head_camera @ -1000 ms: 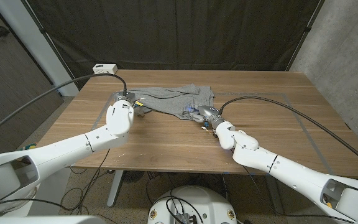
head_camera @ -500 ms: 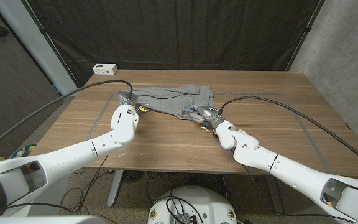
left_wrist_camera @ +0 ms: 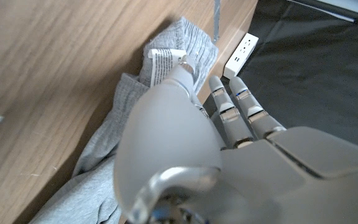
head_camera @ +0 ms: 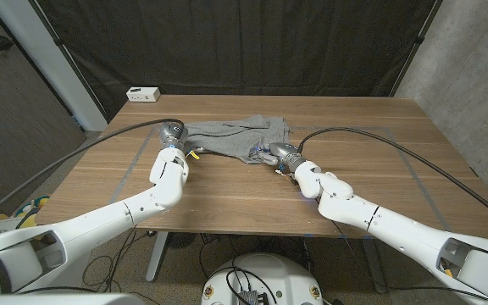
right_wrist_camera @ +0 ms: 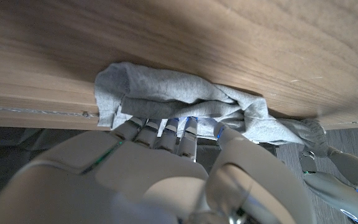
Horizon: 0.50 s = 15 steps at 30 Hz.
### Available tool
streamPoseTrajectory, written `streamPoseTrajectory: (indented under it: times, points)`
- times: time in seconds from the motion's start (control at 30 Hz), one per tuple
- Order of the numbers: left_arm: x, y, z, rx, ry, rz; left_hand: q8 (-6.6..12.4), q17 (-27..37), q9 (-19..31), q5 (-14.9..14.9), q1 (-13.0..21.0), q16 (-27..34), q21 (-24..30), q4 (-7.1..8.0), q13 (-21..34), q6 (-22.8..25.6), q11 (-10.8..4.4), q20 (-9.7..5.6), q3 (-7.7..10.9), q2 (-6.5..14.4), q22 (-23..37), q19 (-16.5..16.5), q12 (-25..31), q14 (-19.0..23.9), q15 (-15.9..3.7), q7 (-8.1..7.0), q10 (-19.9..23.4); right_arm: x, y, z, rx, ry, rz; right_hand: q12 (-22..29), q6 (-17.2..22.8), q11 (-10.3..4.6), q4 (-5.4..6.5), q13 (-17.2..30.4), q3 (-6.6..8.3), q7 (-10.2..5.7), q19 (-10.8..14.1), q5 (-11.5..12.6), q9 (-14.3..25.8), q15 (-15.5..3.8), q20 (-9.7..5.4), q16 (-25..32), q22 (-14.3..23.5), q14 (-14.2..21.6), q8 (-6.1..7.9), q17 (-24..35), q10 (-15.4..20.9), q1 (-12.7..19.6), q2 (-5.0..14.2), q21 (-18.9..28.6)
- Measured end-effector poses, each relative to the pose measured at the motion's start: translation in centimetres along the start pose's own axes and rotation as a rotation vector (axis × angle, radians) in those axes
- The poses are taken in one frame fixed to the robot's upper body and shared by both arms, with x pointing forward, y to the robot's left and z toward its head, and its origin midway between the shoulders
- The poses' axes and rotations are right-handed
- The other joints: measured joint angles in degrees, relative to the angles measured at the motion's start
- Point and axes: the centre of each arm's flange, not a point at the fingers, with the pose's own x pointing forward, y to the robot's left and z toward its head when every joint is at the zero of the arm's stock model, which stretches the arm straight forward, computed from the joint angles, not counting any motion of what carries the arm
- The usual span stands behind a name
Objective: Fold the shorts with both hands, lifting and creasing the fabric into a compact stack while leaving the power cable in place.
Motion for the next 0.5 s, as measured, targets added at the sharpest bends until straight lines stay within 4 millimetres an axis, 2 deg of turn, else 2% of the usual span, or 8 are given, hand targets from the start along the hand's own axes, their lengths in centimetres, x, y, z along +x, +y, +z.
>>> streamPoseTrajectory:
  times: [0.07,0.17,0.23,0.27,0.5]
  points:
    - [-0.1,0.0,-0.1,0.014,0.001,0.02,0.44,0.2,0.2,-0.2,0.5,0.5,0.5,-0.01,0.3,1.1,0.15,-0.2,0.01,-0.2,0.0,0.2,0.3,1.0,0.0,0.45,0.5,0.0,0.0,0.0,0.001,-0.003,0.004,0.0,0.0,0.0,-0.24,0.0,0.24,0.0,0.0,0.0,0.0,0.0,0.0,0.0,0.0,0.0,0.0,0.0,0.0,0.0,0.0,0.0]
    - [-0.1,-0.7,-0.7,0.02,0.011,0.007,1.27,0.8,0.3,-0.2,0.8,1.3,1.1,-0.01,0.8,2.1,-0.45,-0.34,0.01,-0.6,0.3,0.3,0.5,2.3,-0.13,0.27,1.4,0.0,0.1,0.1,0.005,-0.009,0.01,0.0,0.3,0.0,0.0,0.0,0.47,0.32,0.0,0.0,0.0,0.19,0.0,0.0,0.0,0.2,0.0,-0.1,0.0,0.0,0.0,0.0]
    - [-0.1,-1.2,-1.2,0.025,0.019,0.0,1.8,1.2,0.3,-0.4,1.3,1.8,1.6,-0.01,1.0,2.9,-0.3,-0.52,0.01,-1.0,0.3,0.5,0.7,3.3,-0.38,0.47,2.1,0.0,0.2,0.2,0.008,-0.014,0.014,0.0,0.3,0.0,0.0,0.0,0.47,0.32,0.0,0.0,0.0,0.19,0.01,0.0,0.0,0.2,0.0,-0.1,0.0,0.0,0.0,0.0]
    - [-0.2,0.0,-0.6,0.078,-0.02,0.109,2.16,1.4,0.3,-0.4,1.4,2.2,1.9,-0.01,1.2,3.4,-0.29,-0.52,0.01,-1.1,0.3,0.5,0.7,3.9,-0.41,0.58,2.7,0.0,0.2,0.0,0.006,-0.014,0.018,0.0,0.3,0.0,0.0,0.0,0.47,0.32,0.0,0.0,0.0,0.19,0.01,0.0,0.0,0.2,0.0,-0.1,0.0,0.0,0.0,0.0]
    - [-0.3,0.3,-1.4,0.117,-0.071,0.186,4.48,3.1,1.7,-0.6,2.6,4.3,3.7,0.23,2.5,5.1,-0.3,-0.85,-0.23,-1.8,0.7,0.2,1.2,7.4,-1.31,1.58,5.2,-0.2,0.3,-0.1,0.013,-0.019,0.025,0.0,0.6,-0.31,-0.1,0.0,0.83,0.63,0.0,0.0,0.0,0.19,0.01,-0.2,0.0,0.2,0.0,-0.1,0.3,0.0,0.0,-0.1]
